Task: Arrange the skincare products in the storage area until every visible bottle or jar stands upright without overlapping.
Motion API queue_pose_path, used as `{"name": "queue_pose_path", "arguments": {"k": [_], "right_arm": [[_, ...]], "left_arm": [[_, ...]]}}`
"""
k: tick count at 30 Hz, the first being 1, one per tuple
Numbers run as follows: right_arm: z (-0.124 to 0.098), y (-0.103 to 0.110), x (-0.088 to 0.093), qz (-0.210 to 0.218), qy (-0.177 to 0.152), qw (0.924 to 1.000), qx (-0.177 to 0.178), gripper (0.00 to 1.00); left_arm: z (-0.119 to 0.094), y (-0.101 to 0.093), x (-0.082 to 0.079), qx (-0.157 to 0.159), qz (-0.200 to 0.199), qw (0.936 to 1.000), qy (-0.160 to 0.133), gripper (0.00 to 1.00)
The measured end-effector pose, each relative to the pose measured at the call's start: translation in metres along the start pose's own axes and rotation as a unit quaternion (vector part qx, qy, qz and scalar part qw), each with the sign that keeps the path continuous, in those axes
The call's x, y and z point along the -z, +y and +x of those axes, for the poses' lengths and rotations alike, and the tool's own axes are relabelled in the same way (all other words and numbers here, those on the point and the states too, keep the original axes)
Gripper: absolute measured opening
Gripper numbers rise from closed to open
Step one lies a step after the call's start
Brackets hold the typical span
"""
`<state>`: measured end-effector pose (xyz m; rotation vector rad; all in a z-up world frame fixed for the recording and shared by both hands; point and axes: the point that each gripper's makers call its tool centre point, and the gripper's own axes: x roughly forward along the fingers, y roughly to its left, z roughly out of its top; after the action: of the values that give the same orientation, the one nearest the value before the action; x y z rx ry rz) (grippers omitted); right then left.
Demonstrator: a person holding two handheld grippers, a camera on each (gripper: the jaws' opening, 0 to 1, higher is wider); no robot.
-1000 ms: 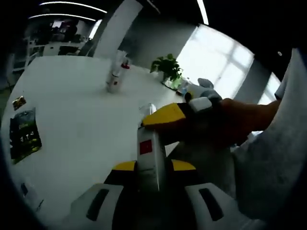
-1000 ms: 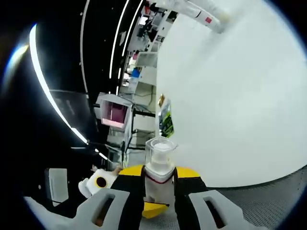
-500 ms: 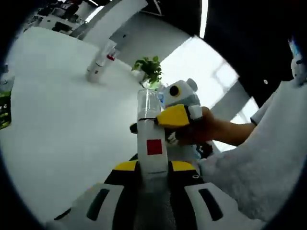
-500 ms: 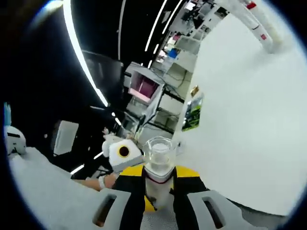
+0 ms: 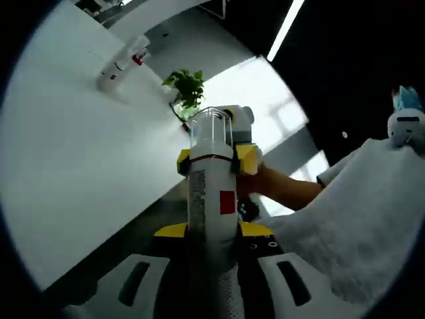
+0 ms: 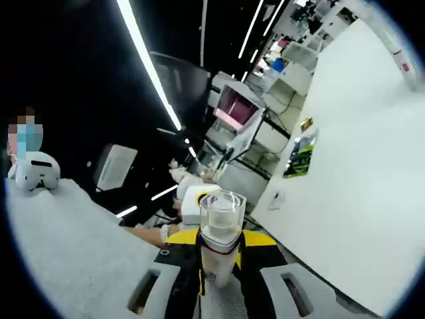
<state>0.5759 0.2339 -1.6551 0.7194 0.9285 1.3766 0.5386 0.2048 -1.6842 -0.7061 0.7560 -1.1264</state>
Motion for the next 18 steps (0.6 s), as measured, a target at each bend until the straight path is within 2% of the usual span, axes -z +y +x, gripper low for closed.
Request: {"name": "queue_pose_path", "arguments": {"k": [1, 3, 6, 7, 8, 10, 15, 16, 18], "right_arm": [[0.002, -0.007, 0.001, 0.015, -0.001, 0.9996, 0.022, 0.17], [0.006, -0.014, 0.002, 0.015, -0.007, 0.9989, 0.044, 0.16], [0.011, -0.018, -0.001, 0.032, -0.028, 0.9973, 0.060, 0.15], [0.012, -0.021, -0.003, 0.038, -0.040, 0.9958, 0.074, 0.15], [0.012, -0.019, -0.002, 0.037, -0.039, 0.9960, 0.071, 0.15], [0.016, -0.022, -0.003, 0.045, -0.053, 0.9947, 0.077, 0.15], [0.019, -0.029, -0.001, 0.049, -0.062, 0.9911, 0.107, 0.16], [0.018, -0.036, 0.000, 0.058, -0.063, 0.9874, 0.133, 0.16], [0.018, -0.043, 0.002, 0.065, -0.063, 0.9838, 0.154, 0.18]], "left_arm": [[-0.003, 0.011, 0.000, -0.033, 0.015, 0.9993, -0.001, 0.22], [-0.003, 0.019, 0.002, -0.062, 0.022, 0.9978, 0.008, 0.22], [-0.004, 0.028, -0.001, -0.095, 0.044, 0.9945, 0.002, 0.22], [-0.005, 0.030, -0.002, -0.106, 0.046, 0.9933, -0.001, 0.22], [-0.005, 0.028, -0.001, -0.100, 0.044, 0.9940, 0.001, 0.22], [-0.005, 0.030, -0.002, -0.112, 0.056, 0.9922, 0.001, 0.22], [-0.007, 0.039, 0.001, -0.140, 0.069, 0.9877, 0.010, 0.22], [-0.007, 0.043, 0.001, -0.154, 0.076, 0.9850, 0.012, 0.22], [-0.010, 0.052, 0.002, -0.187, 0.097, 0.9773, 0.021, 0.22]]}}
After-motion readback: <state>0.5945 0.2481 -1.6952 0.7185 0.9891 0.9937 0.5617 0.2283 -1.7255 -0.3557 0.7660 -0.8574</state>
